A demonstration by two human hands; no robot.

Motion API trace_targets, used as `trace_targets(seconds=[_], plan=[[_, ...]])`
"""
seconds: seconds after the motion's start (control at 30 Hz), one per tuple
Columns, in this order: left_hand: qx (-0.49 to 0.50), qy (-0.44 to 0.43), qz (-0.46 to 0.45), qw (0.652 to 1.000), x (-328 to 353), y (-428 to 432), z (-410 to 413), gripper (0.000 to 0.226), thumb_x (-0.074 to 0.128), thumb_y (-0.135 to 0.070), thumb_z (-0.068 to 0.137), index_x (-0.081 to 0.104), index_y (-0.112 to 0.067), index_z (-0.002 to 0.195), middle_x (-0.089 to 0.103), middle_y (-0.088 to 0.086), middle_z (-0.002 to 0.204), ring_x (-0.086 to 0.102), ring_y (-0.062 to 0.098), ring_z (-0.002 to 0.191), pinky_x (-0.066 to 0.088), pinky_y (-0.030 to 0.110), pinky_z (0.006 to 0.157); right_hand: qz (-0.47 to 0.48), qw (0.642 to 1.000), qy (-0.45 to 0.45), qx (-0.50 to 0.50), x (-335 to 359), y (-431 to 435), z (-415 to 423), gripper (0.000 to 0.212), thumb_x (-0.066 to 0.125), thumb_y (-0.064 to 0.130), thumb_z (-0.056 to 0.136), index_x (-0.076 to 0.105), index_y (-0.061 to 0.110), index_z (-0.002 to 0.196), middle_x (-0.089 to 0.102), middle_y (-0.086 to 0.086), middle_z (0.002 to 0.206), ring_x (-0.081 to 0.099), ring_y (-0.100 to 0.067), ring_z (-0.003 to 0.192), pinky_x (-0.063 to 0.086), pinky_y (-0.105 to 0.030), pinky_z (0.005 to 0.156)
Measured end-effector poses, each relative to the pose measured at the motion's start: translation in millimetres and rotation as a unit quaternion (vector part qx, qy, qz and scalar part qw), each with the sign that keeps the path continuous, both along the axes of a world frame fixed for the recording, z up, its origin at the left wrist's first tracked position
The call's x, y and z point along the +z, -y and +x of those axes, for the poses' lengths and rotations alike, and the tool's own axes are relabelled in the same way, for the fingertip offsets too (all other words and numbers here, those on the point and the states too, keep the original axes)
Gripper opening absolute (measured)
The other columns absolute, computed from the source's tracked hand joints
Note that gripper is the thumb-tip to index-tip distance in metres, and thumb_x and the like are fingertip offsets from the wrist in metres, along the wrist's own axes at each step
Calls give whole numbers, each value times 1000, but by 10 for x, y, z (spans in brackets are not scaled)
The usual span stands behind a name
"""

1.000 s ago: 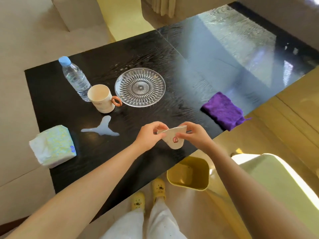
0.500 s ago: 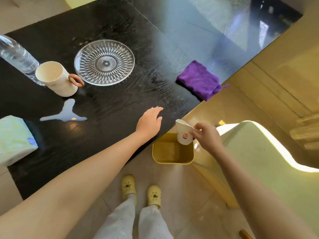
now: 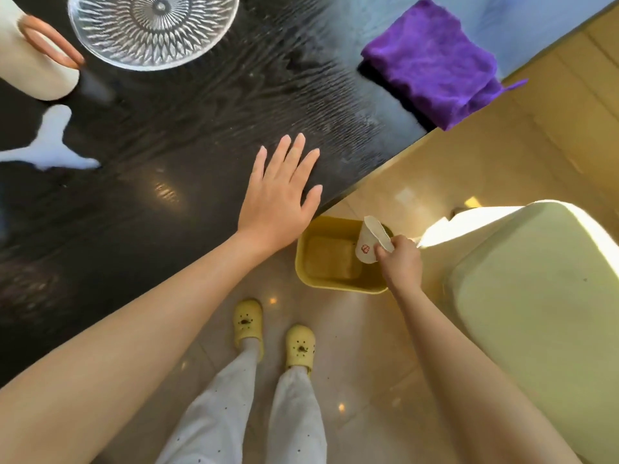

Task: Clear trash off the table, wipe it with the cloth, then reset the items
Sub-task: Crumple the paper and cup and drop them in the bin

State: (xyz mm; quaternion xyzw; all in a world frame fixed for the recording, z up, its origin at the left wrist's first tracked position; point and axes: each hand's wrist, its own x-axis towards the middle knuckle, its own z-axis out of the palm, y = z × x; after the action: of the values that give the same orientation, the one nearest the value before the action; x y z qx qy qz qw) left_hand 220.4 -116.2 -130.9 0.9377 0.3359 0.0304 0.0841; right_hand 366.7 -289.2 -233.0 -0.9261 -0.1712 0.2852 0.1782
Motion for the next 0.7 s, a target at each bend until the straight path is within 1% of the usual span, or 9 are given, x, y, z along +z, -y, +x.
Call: trace_targets(seconds=[0.03, 0.1, 0.2, 0.33, 0.43, 0.57, 0.7], plan=[[1, -1, 4, 1000, 0, -5, -5, 56, 24, -42, 96, 27, -18, 146, 23, 8, 156, 15, 24, 145, 10, 46, 118, -6, 1000, -7, 6, -77, -1, 8, 28, 59, 26, 84, 60, 7, 105, 66, -12, 101, 62, -29, 87, 55, -42, 72], [2, 2, 6, 1000, 3, -8, 2, 56, 24, -43, 96, 26, -18, 146, 22, 8, 156, 14, 24, 145, 9, 46, 118, -35, 999, -20, 33, -194, 18, 32, 35, 62, 27, 84, 57, 6, 112, 64, -13, 109, 62, -31, 95, 56, -44, 78], [2, 0, 2, 1000, 20, 2, 8, 56, 23, -42, 96, 25, -18, 146, 21, 8, 157, 13, 24, 146, 8, 45, 118, -79, 994, -15, 77, -284, 95, 63, 45, 62, 32, 85, 52, 8, 121, 58, -12, 118, 59, -31, 104, 53, -42, 83], [-2, 0, 0, 1000, 29, 8, -2, 55, 23, -41, 96, 24, -17, 147, 19, 8, 157, 11, 24, 146, 6, 45, 118, -121, 984, 0, 132, -290, 176, 112, 49, 59, 38, 88, 47, 11, 127, 58, -11, 119, 61, -29, 103, 55, -40, 81], [-1, 1, -2, 1000, 29, 11, -8, 55, 24, -40, 96, 24, -16, 147, 19, 9, 157, 11, 24, 146, 6, 46, 118, -122, 980, -23, 152, -243, 170, 152, 52, 59, 39, 88, 46, 11, 129, 58, -11, 122, 61, -28, 104, 56, -41, 84], [-5, -4, -2, 1000, 29, 12, -9, 56, 21, -41, 96, 23, -16, 147, 18, 9, 157, 10, 25, 146, 6, 46, 118, -109, 976, -54, 182, -106, 91, 183, 58, 61, 39, 87, 42, 14, 135, 54, -11, 130, 57, -28, 112, 53, -40, 92], [-6, -23, -8, 1000, 43, 6, -5, 56, 22, -40, 97, 20, -17, 148, 14, 9, 158, 7, 25, 146, 4, 46, 118, -95, 968, -59, 225, 140, -81, 176, 61, 61, 39, 86, 40, 14, 138, 54, -11, 132, 55, -28, 114, 52, -37, 92]])
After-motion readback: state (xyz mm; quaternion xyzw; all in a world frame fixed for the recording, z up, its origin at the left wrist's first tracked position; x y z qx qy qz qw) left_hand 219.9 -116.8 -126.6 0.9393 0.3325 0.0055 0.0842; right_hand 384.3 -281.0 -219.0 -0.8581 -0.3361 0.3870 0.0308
